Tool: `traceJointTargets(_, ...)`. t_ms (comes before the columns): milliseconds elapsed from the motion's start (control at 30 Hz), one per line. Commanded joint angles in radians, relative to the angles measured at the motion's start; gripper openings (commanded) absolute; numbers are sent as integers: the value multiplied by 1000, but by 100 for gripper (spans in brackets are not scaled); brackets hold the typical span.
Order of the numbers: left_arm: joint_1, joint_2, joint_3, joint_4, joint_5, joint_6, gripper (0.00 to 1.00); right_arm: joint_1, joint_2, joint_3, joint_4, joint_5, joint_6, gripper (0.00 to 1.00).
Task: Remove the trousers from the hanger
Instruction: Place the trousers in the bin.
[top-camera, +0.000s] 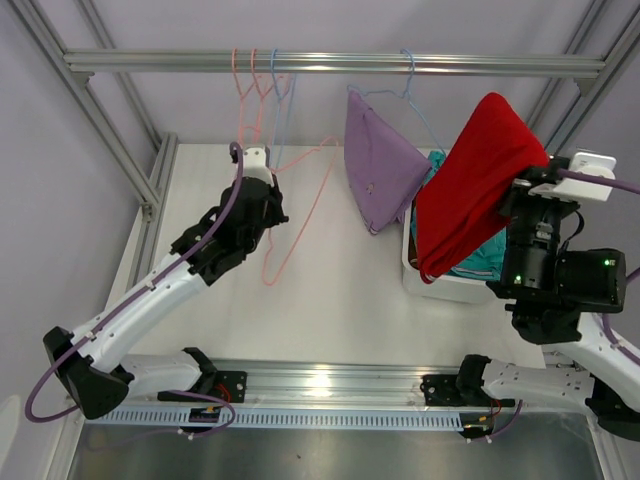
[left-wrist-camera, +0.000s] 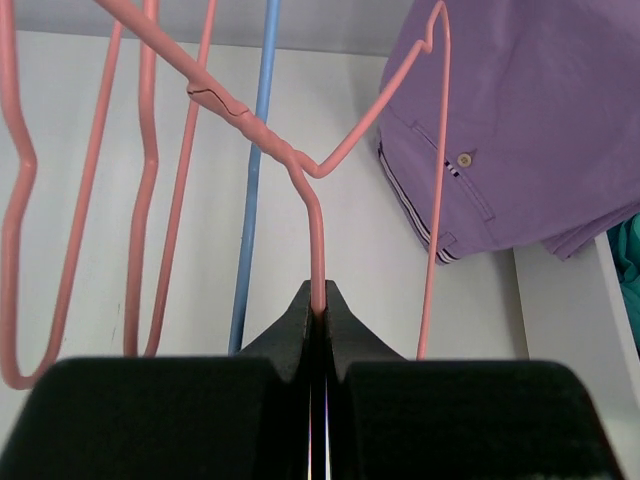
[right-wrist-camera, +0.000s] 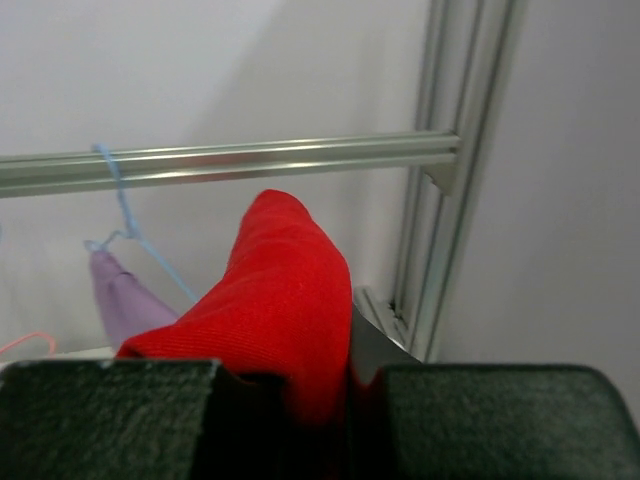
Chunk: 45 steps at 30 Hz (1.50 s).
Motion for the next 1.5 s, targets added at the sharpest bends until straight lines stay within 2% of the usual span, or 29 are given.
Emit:
traceJointTargets(0,-11,8,34,29,-2,1,1,-111,-76,-6,-42,1,80,0)
traceJointTargets(233,-23,17,37,28,-4,4,0,-371,-184,-6,-356,-32,353,0)
traceJointTargets(333,-29,18,39,28,-4,6,1,-446,-215,9,-480,-69,445,0)
traceJointTargets(567,-48,21,39,28,-13,15,1,-526,-245,12,-651,-115,551,0)
traceJointTargets(800,-68,21,39,31,-31,29,0,-532,-241,-116,-717,-156,691,0)
traceJointTargets(1067,-86,31,50,21,-44,43,1,-589,-45,-216,-613,-222,820,0)
traceJointTargets(1200,-88,24,47,24,-45,47,1,-663,119,-201,-585,-290,912,0)
traceJointTargets(1467,-88,20,53,21,-16,47,0,-802,324,-81,-616,-400,1022,0)
